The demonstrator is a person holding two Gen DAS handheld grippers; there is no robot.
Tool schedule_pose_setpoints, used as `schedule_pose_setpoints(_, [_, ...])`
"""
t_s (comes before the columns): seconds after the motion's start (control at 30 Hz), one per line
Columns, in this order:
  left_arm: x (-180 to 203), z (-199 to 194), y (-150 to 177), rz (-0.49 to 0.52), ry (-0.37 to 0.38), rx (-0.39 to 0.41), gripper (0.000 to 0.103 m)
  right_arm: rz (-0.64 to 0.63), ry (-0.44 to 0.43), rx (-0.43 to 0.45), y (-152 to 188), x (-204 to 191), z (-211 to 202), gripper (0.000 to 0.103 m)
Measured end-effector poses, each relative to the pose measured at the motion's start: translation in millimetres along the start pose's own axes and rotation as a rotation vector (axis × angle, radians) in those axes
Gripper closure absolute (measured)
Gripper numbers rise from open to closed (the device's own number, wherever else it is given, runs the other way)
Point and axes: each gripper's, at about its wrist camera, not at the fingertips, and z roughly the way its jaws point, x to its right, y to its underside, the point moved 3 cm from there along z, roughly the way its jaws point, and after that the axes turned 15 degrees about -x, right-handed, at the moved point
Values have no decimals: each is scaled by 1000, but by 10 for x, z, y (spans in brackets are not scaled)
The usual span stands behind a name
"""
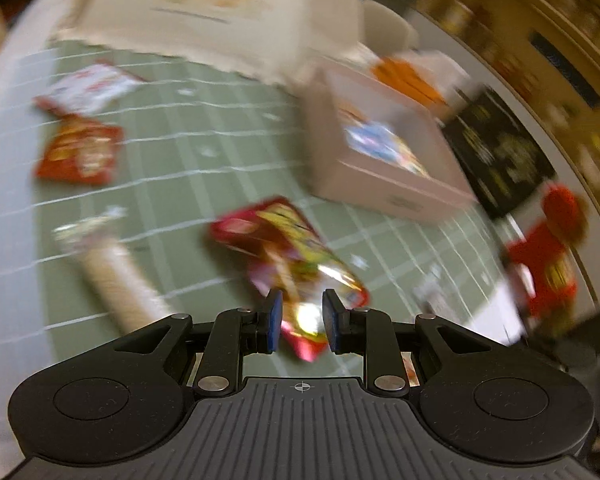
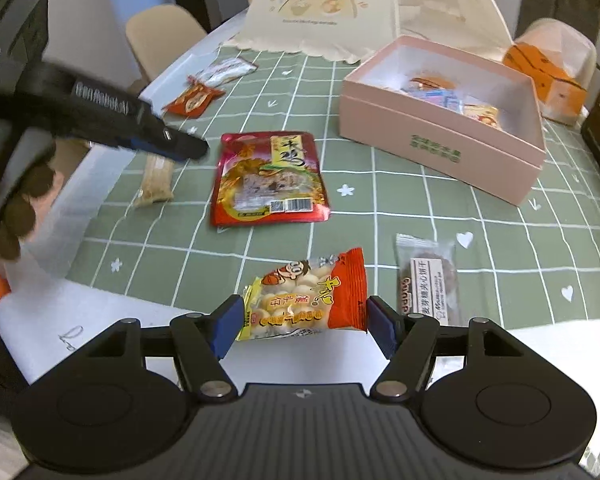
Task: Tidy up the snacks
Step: 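Carry the yellow egg-biscuit bag with the right tool and set it on the table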
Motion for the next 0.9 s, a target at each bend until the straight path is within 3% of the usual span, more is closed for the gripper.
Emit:
schedule_pose_setpoints(0.13, [141,116,31,56,7,-45,77,16,44,-2,-5,35,52,35])
schedule_pose_setpoints(0.37, [207,214,32,69,-23,-88,77,92,91,25,0,192,99,35])
schedule_pose_setpoints(0.67, [347,331,1,116,-17,-129,77,298,-99,143,40,560,-154,31])
schedule_pose_setpoints(0.9, [637,466,-104,232,11,-130,77,354,45,105,228,730,-140,31])
